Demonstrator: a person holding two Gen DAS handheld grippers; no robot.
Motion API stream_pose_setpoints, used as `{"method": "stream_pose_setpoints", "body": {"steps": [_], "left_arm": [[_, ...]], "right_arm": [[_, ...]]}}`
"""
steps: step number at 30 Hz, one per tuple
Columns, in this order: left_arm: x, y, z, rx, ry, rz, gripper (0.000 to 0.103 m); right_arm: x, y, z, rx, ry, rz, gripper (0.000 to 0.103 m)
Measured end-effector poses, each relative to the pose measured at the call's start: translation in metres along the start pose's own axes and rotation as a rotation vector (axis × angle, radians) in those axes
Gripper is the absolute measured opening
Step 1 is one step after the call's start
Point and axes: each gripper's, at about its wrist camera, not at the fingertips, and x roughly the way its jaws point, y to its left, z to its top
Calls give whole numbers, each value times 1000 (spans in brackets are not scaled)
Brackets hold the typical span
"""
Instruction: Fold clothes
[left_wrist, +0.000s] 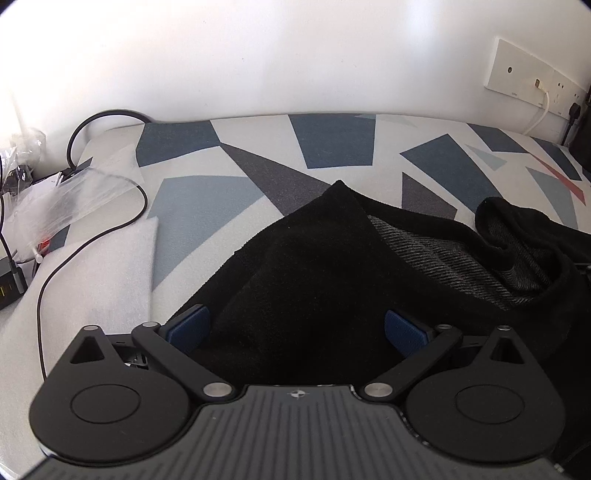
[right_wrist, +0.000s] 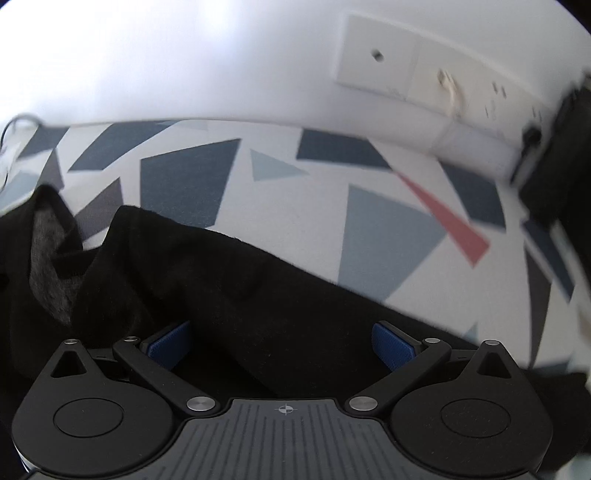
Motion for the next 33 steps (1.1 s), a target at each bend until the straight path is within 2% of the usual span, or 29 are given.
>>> {"method": "stream_pose_setpoints", "body": {"steps": [2,10,13,15,17,18,21,22,23,25,28,31,33], "left_arm": [[0,0,-2,5,-10,-2,103],[2,-1,0,-4,-13,15,103],[7,-2,10,10,17,7,103],[11,-1,23,38,68,-11,103],[7,1,37,50,78,-23,94],[1,3,44,52,61,-28,92],[-24,13,61,56,-51,-30,92],[-26,15,62,59,-55,-12,92],[-24,19,60,54,-42,2,92],[-14,26,53,34,10,13,92],[4,35,29,5,100,-3,92],[1,40,8,-35,72,-10,100],[-3,40,0,-37,43,-7,98]], "right_arm": [[1,-5,0,53,10,17,102],[3,-5,-7,20,-58,28,102],[6,-3,1,21,-36,23,102],[9,-3,16,2,29,32,102],[6,-3,31,-41,58,62,98],[-5,-5,38,-54,9,87,94],[-41,-14,58,-82,-169,143,95],[-46,-15,62,-93,-189,137,94],[-46,-16,66,-105,-185,134,93],[-33,-16,65,-127,-122,156,79],[-6,-12,53,-140,-14,160,71],[13,-11,36,-92,47,138,70],[10,-10,28,-89,0,119,63]]}}
